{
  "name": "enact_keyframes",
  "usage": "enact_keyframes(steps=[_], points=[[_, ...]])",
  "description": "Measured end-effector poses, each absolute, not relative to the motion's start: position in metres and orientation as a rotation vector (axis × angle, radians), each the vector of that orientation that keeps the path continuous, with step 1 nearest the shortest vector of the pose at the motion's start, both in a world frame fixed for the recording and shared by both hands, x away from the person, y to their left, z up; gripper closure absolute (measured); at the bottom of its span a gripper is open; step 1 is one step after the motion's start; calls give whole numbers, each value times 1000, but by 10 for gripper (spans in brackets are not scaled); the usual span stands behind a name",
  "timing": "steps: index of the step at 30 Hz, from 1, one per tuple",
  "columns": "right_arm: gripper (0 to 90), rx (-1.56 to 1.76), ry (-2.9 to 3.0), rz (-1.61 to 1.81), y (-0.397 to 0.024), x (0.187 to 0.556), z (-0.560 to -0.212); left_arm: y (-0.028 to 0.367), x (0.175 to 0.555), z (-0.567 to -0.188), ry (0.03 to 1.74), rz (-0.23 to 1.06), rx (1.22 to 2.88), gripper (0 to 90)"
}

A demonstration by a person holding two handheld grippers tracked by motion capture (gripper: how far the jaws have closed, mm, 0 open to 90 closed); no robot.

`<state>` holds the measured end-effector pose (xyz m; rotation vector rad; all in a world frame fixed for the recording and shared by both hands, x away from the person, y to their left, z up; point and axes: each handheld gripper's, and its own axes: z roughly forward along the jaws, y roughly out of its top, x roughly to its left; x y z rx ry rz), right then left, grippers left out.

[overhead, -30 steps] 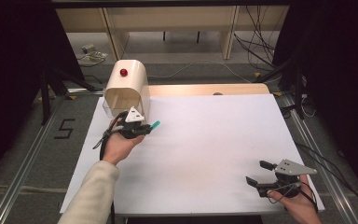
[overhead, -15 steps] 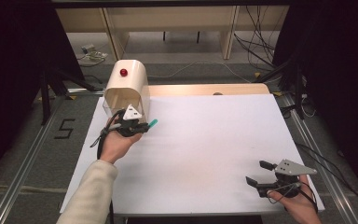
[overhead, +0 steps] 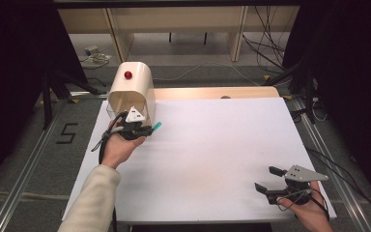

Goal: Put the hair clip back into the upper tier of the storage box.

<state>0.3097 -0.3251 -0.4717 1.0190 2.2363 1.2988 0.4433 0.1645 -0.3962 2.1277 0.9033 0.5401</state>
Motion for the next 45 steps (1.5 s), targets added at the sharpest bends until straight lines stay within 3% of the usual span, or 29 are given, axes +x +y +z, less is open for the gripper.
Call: enact_keyframes(steps=[45], points=[[168,1021,2233,1296,-326,310,-473,173,447,-373,936,543,2120,830]])
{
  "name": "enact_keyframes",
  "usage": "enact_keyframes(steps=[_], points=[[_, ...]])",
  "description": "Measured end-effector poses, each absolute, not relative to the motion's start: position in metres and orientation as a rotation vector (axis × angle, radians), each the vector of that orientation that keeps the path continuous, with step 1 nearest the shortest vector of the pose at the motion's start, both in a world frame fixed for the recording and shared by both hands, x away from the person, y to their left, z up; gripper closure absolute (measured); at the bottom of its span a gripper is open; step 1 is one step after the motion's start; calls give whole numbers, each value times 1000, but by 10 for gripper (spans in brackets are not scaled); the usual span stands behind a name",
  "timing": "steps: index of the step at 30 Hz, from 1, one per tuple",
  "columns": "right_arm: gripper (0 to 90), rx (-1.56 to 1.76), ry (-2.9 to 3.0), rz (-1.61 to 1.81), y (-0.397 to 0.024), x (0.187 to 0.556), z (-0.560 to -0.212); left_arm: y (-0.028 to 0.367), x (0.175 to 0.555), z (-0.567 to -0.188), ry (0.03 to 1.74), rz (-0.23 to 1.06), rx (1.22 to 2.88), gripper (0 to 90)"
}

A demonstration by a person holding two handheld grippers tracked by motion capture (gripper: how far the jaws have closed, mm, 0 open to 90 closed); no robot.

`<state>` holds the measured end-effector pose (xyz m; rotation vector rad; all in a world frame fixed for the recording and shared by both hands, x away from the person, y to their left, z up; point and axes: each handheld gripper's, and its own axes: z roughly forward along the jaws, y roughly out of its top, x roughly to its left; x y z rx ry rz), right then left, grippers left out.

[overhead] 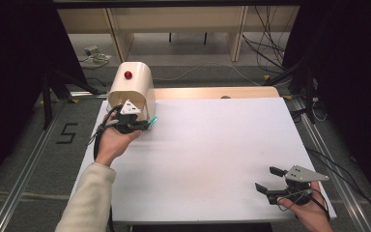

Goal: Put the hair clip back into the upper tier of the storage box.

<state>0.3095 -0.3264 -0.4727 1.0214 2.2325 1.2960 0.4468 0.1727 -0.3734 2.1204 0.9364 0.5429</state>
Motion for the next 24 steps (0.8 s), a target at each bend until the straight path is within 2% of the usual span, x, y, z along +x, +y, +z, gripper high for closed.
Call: enact_keyframes(steps=[24], points=[[168,1027,2236,1288,-326,310,-473,177,449,-367,963,534,2104,830]])
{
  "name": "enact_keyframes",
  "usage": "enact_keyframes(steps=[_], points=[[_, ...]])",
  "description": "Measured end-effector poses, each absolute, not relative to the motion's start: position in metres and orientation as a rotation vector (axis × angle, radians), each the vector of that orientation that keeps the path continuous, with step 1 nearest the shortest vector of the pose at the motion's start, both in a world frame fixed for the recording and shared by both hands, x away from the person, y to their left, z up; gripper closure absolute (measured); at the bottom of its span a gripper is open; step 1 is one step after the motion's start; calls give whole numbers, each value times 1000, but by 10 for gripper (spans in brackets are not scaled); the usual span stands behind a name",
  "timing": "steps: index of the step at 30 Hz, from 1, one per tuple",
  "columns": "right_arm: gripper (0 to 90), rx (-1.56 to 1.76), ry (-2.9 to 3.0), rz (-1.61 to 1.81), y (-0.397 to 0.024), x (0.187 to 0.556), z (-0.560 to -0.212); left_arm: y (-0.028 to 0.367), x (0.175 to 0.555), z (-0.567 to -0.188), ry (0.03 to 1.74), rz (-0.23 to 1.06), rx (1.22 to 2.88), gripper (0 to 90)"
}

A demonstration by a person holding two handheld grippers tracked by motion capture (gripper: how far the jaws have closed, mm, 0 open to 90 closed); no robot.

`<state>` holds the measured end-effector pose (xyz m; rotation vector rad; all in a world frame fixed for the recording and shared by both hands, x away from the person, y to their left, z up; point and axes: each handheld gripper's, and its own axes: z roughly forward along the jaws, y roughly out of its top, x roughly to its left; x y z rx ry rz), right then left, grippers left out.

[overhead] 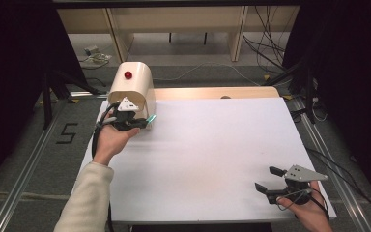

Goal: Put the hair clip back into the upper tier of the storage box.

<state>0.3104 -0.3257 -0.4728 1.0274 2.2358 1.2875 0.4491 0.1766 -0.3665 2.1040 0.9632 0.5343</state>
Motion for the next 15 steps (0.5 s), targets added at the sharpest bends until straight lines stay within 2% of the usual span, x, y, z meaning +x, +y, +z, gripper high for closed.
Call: enact_keyframes(steps=[15], points=[[168,1031,2232,1288,-326,310,-473,176,450,-363,961,527,2118,830]])
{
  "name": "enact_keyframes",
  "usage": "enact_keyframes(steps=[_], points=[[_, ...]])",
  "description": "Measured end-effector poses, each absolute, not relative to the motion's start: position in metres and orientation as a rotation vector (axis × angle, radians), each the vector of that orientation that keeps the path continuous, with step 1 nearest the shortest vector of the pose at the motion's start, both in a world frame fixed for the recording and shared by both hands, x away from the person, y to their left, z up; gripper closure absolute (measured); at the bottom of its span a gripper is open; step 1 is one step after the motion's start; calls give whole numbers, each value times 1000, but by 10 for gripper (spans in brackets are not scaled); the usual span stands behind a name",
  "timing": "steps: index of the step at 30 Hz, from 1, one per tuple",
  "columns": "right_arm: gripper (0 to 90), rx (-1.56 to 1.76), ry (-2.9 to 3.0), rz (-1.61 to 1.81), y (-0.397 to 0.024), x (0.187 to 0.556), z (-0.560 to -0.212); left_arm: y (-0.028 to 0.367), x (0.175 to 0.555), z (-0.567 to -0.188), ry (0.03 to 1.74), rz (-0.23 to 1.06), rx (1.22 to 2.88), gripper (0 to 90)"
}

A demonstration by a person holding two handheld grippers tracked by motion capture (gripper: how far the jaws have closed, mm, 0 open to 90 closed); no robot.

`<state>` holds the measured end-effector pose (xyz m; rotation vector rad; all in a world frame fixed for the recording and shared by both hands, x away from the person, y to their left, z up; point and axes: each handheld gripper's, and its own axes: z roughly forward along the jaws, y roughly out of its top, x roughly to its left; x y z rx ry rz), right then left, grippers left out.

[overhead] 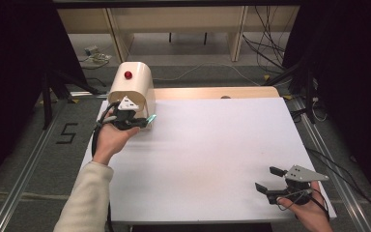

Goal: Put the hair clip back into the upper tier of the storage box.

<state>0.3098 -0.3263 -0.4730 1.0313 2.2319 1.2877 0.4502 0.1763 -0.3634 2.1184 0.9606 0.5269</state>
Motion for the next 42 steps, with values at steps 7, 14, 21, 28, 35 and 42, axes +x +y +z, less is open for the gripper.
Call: enact_keyframes(steps=[7,14,21,28,35,42], points=[[168,1036,2232,1287,-326,310,-473,177,451,-361,969,524,2119,830],[168,1040,2228,1290,-327,310,-474,174,453,-359,963,524,2126,830],[168,1044,2228,1290,-327,310,-474,173,454,-354,955,524,2136,830],[168,1040,2228,1293,-326,310,-474,171,455,-348,958,520,2128,830],[168,1044,2226,1295,-326,310,-473,171,458,-343,952,517,2135,830],[168,1048,2227,1294,-327,310,-473,171,459,-341,958,516,2136,830]])
